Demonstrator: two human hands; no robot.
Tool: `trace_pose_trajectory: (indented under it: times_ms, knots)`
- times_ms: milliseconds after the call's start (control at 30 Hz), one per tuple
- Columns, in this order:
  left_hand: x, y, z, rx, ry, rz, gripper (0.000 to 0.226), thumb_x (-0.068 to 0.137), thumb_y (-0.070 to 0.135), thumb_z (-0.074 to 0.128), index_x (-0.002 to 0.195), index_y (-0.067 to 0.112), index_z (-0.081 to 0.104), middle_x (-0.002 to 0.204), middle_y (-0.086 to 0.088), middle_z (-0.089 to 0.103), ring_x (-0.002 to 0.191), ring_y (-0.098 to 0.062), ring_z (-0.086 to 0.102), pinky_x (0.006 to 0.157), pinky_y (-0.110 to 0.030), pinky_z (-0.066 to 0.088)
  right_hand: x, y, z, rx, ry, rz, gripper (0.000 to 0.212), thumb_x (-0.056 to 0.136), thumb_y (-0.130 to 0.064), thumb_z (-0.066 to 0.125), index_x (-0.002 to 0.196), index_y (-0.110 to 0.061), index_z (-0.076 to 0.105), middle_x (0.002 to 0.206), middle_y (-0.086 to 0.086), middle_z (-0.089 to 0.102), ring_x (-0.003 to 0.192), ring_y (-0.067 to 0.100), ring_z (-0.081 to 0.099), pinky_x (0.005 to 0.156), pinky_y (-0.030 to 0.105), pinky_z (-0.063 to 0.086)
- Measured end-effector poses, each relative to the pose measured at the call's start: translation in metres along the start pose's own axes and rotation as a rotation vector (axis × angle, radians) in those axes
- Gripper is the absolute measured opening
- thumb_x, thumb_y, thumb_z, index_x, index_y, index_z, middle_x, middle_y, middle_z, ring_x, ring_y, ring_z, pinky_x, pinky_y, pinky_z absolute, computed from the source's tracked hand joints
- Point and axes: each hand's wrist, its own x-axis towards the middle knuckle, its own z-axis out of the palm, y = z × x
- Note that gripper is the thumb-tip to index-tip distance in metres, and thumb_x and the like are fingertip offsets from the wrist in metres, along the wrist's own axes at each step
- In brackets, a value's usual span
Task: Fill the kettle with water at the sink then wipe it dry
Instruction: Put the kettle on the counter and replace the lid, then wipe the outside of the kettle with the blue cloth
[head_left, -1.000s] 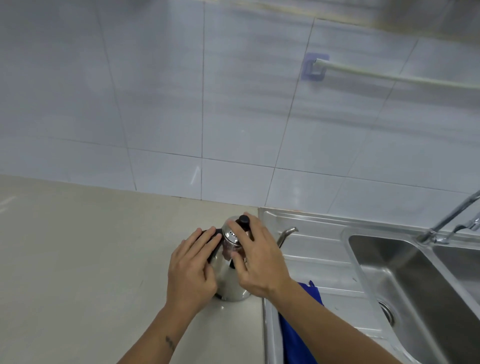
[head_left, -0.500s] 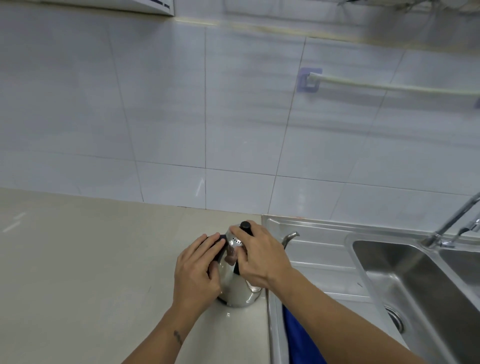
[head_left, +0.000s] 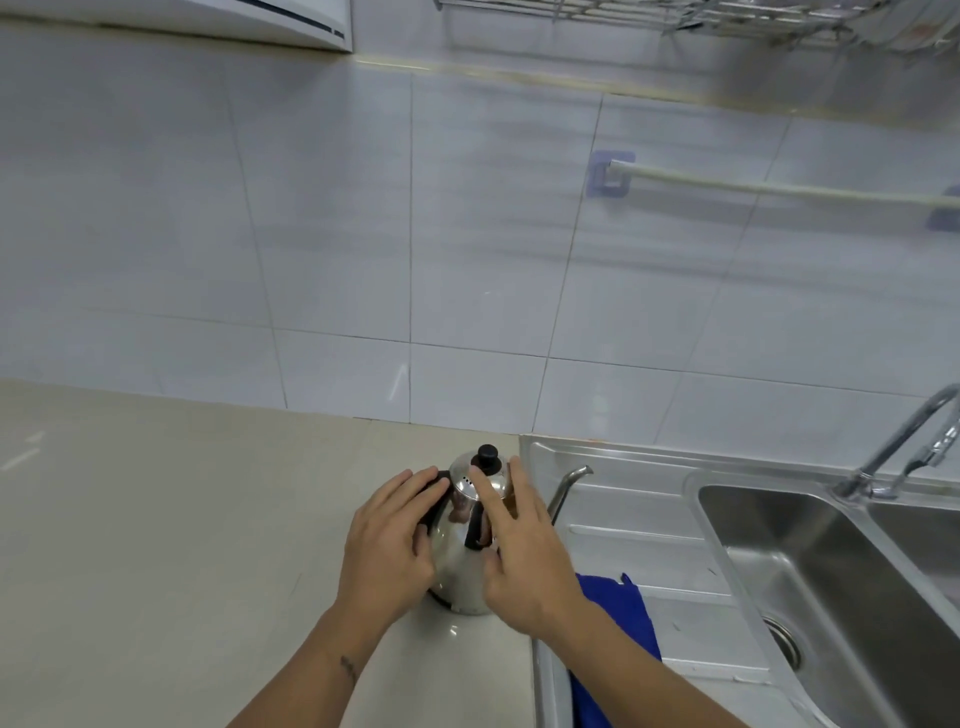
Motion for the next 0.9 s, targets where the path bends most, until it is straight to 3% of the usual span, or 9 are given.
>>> trace_pose_trajectory:
  times_ms: [67,100,167,233,367,467,567,700,900]
  knots:
    - [0.0,0.003,-0.002,0.02,-0.009,0.02,0.059,0.079,0.013,0.054,0.135,0.033,0.057,0.142,0.021,0.051,0.135,-0.012,0.045,0.107,-0.036,0.041,-0.013,0.011,-0.005,0.159,0.0,0.0,0.088,0.091,-0.004,0.048,0.153,-0.054,0.013,0.167,-0.018,-0.004,0.147,0.001,0.016,0.104,0.019,0.042]
    - [0.0,0.006,-0.003,0.039,-0.019,0.029,0.06,0.079,0.015,0.055,0.136,0.033,0.055,0.143,0.019,0.05,0.134,-0.012,0.044,0.106,-0.035,0.039,-0.018,0.02,-0.01,0.253,0.016,0.026,0.08,0.092,-0.001,0.048,0.152,-0.049,0.028,0.165,-0.019,0.012,0.145,-0.004,0.021,0.11,0.019,0.039]
    - [-0.003,0.01,-0.003,0.1,-0.051,0.044,0.062,0.08,0.021,0.055,0.14,0.034,0.049,0.144,0.018,0.046,0.135,-0.013,0.039,0.105,-0.035,0.033,-0.027,0.04,-0.019,0.332,0.079,0.136,0.06,0.093,0.0,0.047,0.14,-0.036,0.053,0.149,-0.017,0.047,0.137,-0.002,0.04,0.116,0.029,0.038]
    - [-0.006,0.011,-0.001,0.173,-0.075,0.076,0.068,0.08,0.026,0.057,0.145,0.034,0.042,0.146,0.014,0.042,0.136,-0.015,0.037,0.107,-0.041,0.03,-0.037,0.062,-0.025,0.26,0.078,0.266,0.049,0.094,-0.003,0.048,0.133,-0.031,0.059,0.139,-0.014,0.056,0.131,0.005,0.049,0.114,0.031,0.041]
    - [-0.005,0.007,0.005,0.135,-0.129,0.094,0.075,0.08,0.029,0.061,0.149,0.029,0.034,0.147,0.006,0.036,0.137,-0.023,0.031,0.112,-0.06,0.027,-0.054,0.096,-0.028,0.158,-0.091,0.481,0.051,0.096,-0.01,0.053,0.144,-0.026,0.048,0.151,-0.002,0.046,0.137,0.018,0.045,0.112,0.029,0.04]
    - [-0.006,0.006,0.008,0.127,-0.141,0.099,0.077,0.08,0.033,0.06,0.151,0.024,0.032,0.148,0.001,0.035,0.14,-0.028,0.028,0.112,-0.057,0.03,-0.065,0.105,-0.016,0.051,-0.324,0.657,0.066,0.095,-0.031,0.054,0.155,-0.03,0.025,0.161,0.008,0.024,0.145,0.033,0.029,0.115,0.047,0.036]
    - [-0.007,0.015,0.007,0.194,-0.107,0.065,0.074,0.08,0.034,0.059,0.149,0.025,0.035,0.145,0.0,0.039,0.137,-0.027,0.034,0.11,-0.048,0.031,-0.079,0.101,0.008,-0.046,-0.513,0.732,0.077,0.095,-0.043,0.051,0.158,-0.032,0.009,0.167,0.013,0.001,0.15,0.042,0.011,0.118,0.054,0.029]
    - [-0.011,0.033,0.01,0.235,-0.096,0.026,0.074,0.079,0.027,0.062,0.149,0.03,0.037,0.141,0.002,0.04,0.128,-0.024,0.037,0.098,-0.04,0.032,-0.088,0.088,0.027,-0.26,-0.348,0.586,0.067,0.091,-0.033,0.052,0.152,-0.028,0.023,0.156,0.009,0.027,0.132,0.032,0.038,0.108,0.043,0.041]
    - [-0.011,0.043,0.007,0.109,-0.072,0.026,0.066,0.078,0.02,0.057,0.142,0.03,0.047,0.132,0.004,0.045,0.122,-0.022,0.039,0.098,-0.032,0.028,-0.084,0.089,0.018,-0.231,-0.286,0.521,0.06,0.089,-0.018,0.054,0.144,-0.026,0.033,0.143,0.003,0.042,0.116,0.025,0.048,0.096,0.037,0.049]
